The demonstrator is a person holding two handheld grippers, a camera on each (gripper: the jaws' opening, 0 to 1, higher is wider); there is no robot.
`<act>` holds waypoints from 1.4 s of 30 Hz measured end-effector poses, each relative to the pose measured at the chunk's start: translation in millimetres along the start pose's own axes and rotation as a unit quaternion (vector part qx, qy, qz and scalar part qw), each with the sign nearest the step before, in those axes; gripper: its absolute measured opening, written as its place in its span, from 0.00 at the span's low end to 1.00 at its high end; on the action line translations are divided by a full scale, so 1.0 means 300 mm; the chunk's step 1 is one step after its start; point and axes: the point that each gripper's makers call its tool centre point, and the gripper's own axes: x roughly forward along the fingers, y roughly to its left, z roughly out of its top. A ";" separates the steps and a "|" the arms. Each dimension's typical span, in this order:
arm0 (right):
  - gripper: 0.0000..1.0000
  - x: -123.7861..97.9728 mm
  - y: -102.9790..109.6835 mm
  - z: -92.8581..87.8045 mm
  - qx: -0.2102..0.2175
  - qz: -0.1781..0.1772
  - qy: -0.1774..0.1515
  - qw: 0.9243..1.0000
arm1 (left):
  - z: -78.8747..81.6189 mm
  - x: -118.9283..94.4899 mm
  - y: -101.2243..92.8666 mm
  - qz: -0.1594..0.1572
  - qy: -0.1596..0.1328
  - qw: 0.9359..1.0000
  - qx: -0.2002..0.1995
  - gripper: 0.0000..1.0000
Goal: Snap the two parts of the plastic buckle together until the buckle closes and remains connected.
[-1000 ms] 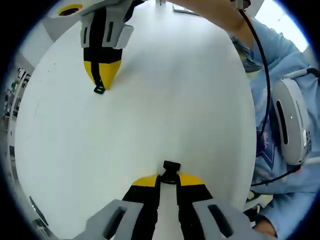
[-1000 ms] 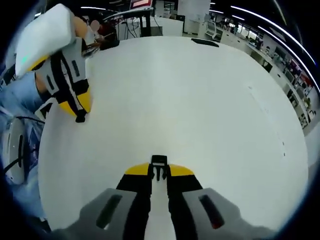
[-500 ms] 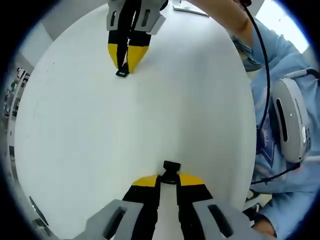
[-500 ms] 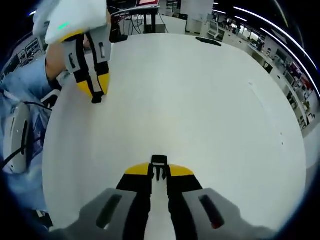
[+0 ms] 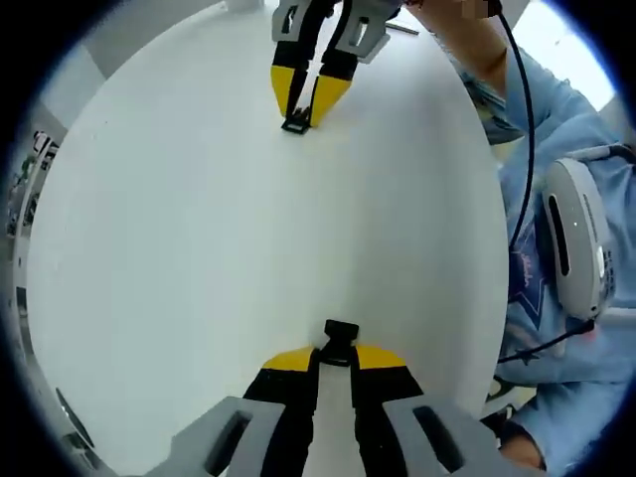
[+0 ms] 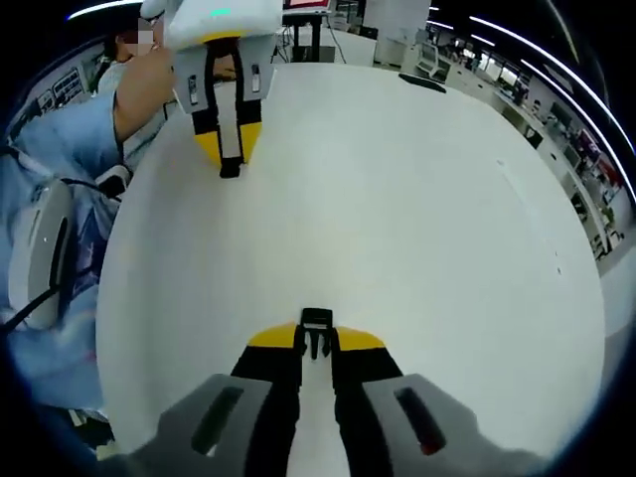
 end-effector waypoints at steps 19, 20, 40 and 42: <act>0.11 -0.030 0.086 -0.049 -0.001 -0.004 -0.003 1.000 | -0.001 -0.003 -0.004 -0.004 0.010 1.000 -0.011 0.11; 0.11 -0.031 0.090 -0.051 -0.001 -0.004 -0.002 1.000 | -0.001 -0.003 -0.003 -0.004 0.010 1.000 -0.012 0.11; 0.11 -0.053 0.166 -0.084 -0.010 0.007 -0.003 1.000 | -0.002 -0.002 -0.008 -0.011 0.012 1.000 -0.026 0.11; 0.11 -0.054 0.171 -0.085 -0.013 0.008 -0.002 1.000 | -0.002 -0.002 -0.007 -0.009 0.013 1.000 -0.027 0.11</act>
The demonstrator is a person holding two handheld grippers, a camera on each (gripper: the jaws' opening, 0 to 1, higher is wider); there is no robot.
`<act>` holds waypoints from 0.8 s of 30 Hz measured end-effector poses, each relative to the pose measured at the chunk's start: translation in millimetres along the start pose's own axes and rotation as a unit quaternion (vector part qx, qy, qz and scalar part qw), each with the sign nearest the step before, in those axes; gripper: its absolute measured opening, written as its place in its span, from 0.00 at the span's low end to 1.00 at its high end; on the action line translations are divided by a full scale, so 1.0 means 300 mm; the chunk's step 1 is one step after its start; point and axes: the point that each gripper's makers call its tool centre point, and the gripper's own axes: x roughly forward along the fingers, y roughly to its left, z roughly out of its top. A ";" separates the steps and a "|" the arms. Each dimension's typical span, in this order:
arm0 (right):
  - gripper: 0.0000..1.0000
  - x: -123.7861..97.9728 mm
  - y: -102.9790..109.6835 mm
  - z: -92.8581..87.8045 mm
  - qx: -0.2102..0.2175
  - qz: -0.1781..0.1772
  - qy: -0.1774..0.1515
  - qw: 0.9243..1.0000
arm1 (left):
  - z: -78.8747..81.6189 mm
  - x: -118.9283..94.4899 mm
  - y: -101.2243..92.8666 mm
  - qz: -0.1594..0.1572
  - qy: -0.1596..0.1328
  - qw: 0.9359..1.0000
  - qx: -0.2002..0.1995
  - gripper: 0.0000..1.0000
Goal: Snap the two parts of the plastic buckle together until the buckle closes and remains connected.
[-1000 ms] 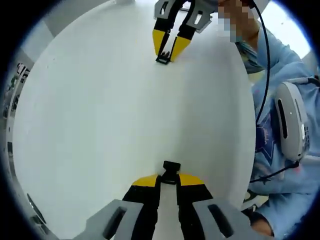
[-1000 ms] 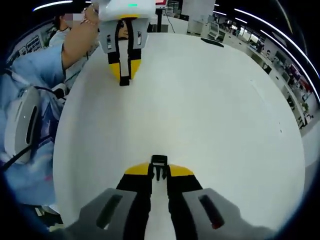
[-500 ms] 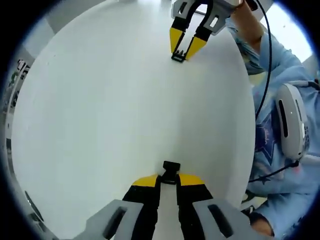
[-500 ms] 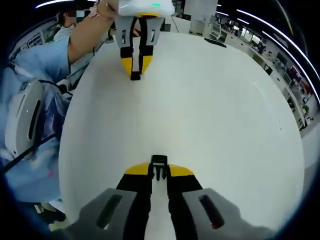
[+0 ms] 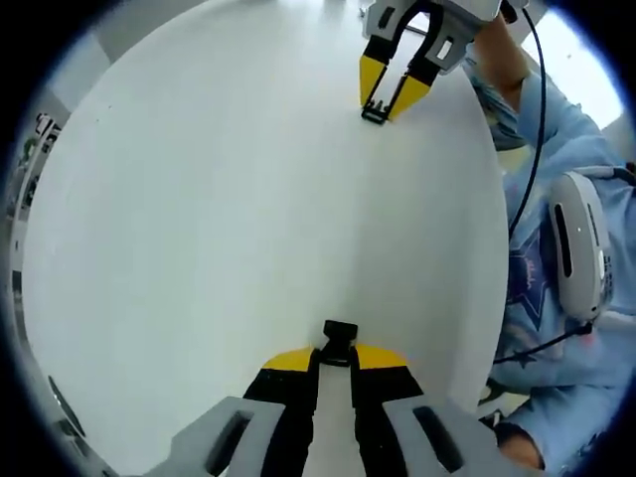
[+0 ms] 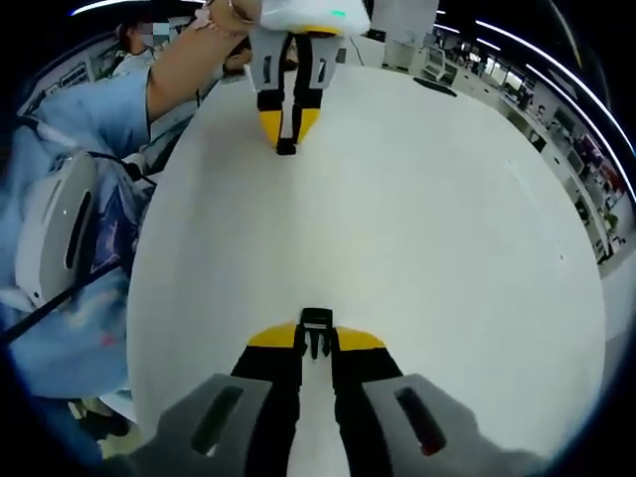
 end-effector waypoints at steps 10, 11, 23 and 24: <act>0.11 0.003 0.010 0.003 -0.014 0.013 0.003 1.000 | -0.002 0.001 0.006 0.004 0.003 1.000 0.002 0.11; 0.11 0.004 0.010 0.003 -0.016 0.014 0.003 1.000 | -0.003 0.002 0.005 0.004 0.003 1.000 0.002 0.11; 0.19 -0.002 -0.009 -0.004 -0.006 0.001 -0.013 1.000 | -0.005 0.006 0.006 0.002 0.002 1.000 0.003 0.11; 0.19 -0.006 -0.005 -0.009 -0.007 -0.001 -0.014 1.000 | -0.005 0.006 0.006 0.002 0.002 1.000 0.002 0.11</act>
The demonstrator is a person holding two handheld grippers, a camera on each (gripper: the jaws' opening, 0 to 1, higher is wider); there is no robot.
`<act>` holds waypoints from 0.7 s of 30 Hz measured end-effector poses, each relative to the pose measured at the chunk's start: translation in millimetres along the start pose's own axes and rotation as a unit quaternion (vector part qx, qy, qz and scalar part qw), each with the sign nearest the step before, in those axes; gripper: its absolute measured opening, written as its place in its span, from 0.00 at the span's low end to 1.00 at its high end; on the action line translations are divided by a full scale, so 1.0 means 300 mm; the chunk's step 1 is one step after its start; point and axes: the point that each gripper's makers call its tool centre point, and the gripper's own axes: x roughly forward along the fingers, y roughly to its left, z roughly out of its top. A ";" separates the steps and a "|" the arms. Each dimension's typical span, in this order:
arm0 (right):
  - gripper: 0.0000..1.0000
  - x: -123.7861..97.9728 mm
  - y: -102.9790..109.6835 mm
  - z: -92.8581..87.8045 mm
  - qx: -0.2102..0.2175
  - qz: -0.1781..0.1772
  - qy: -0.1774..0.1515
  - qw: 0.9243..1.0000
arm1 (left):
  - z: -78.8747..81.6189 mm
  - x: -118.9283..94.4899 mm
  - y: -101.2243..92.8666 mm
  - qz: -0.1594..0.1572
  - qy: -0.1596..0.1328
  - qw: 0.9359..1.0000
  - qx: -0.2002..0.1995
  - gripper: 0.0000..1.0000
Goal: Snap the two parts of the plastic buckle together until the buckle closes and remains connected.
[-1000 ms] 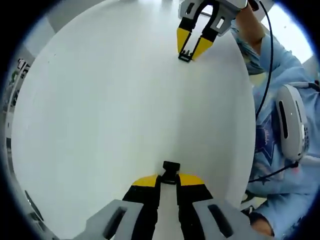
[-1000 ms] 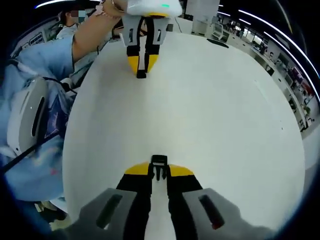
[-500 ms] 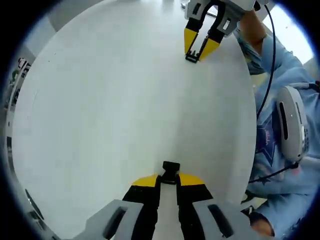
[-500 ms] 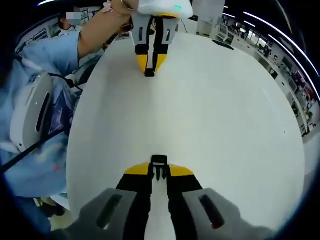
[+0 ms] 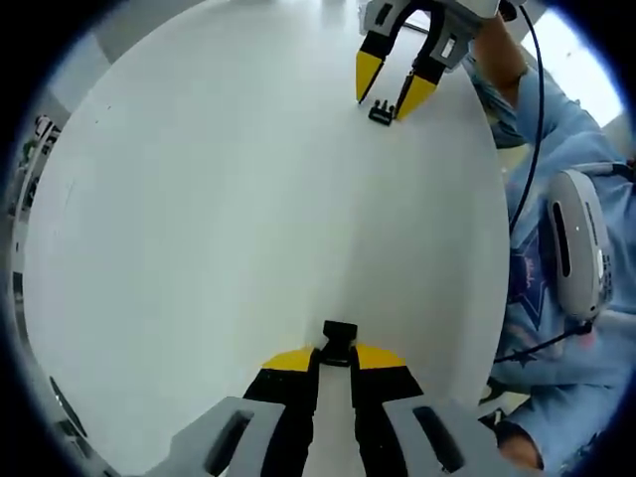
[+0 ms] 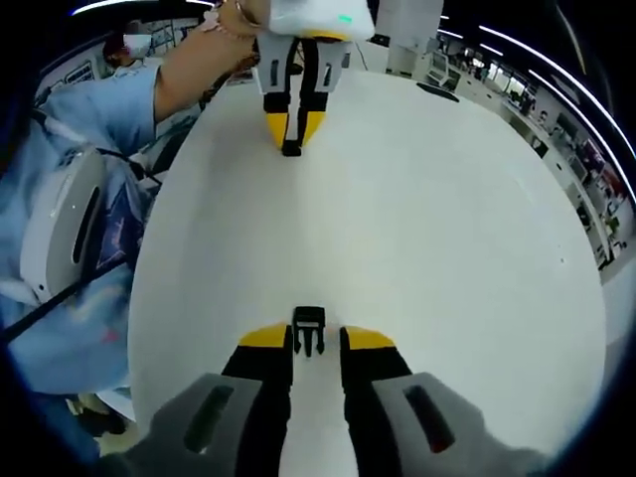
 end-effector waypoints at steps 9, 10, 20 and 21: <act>0.19 -0.023 -0.002 -0.028 0.008 -0.015 -0.005 1.000 | 0.004 -0.003 -0.002 0.002 0.000 1.000 0.001 0.11; 0.19 -0.026 -0.002 -0.031 0.009 -0.015 -0.006 1.000 | 0.005 -0.003 -0.001 0.002 0.001 1.000 0.002 0.11; 0.19 -0.042 -0.033 -0.047 0.004 -0.032 0.001 0.999 | 0.009 -0.005 -0.006 0.002 0.000 1.000 0.001 0.11; 0.19 -0.043 -0.039 -0.049 0.005 -0.033 0.002 0.999 | 0.009 -0.005 -0.007 0.002 0.000 1.000 0.001 0.11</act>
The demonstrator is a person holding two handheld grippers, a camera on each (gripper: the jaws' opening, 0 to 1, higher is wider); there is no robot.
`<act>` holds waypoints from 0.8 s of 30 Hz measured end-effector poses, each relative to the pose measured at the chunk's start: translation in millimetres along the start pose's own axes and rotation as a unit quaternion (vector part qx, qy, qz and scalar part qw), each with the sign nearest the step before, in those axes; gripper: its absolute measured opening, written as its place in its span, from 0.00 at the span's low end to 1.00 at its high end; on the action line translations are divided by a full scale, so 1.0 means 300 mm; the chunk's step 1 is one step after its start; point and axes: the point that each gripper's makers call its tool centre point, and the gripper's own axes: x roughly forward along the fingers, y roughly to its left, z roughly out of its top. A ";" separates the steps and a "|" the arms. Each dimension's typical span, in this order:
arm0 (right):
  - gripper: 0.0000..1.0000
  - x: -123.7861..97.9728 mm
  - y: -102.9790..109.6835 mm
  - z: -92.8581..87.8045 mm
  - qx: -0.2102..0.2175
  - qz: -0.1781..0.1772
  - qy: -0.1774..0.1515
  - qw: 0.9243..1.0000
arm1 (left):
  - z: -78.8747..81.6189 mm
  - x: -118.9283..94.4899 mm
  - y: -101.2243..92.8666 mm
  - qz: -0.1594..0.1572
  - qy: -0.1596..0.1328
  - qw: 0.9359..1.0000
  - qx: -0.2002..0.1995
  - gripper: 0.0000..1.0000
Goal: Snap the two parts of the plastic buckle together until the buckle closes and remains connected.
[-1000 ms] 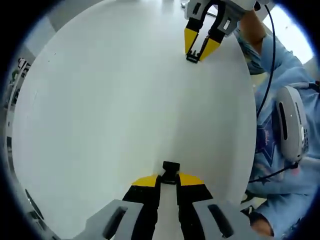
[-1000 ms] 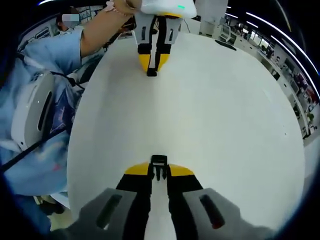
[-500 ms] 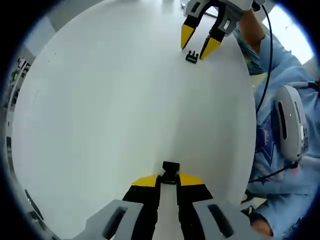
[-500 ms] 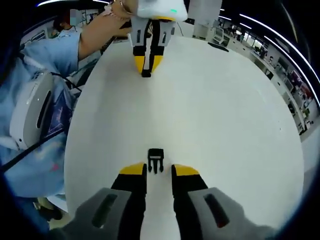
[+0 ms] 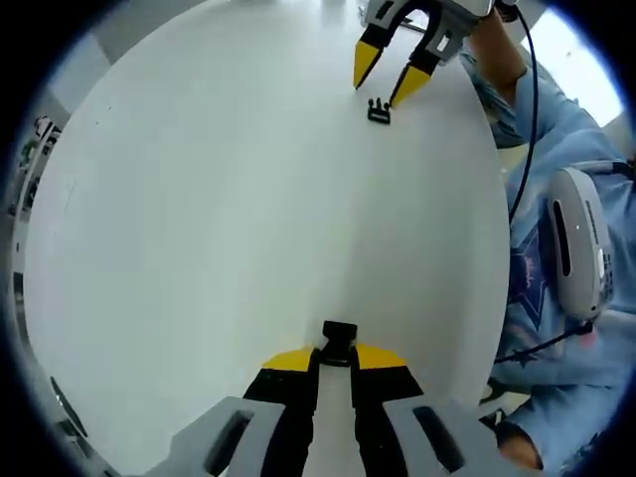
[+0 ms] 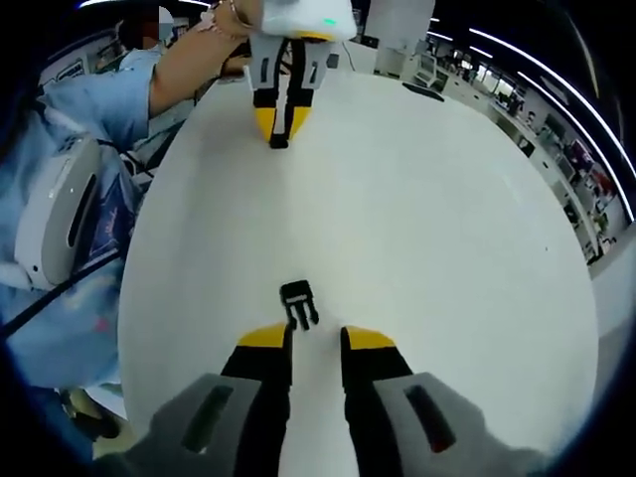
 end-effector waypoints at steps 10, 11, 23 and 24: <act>0.19 0.005 -0.056 0.000 -0.001 -0.023 0.000 1.000 | 0.003 -0.002 0.003 0.000 -0.001 1.000 -0.001 0.11; 0.19 0.007 -0.059 0.002 -0.001 -0.024 0.000 1.000 | 0.003 -0.002 0.004 0.000 -0.001 1.000 -0.002 0.11; 0.18 0.010 -0.103 0.024 -0.027 -0.051 0.003 0.998 | 0.002 0.001 0.006 0.000 -0.001 1.000 -0.001 0.11; 0.18 0.004 -0.104 0.025 -0.024 -0.052 -0.001 0.998 | 0.002 0.001 0.007 0.001 0.000 1.000 -0.001 0.11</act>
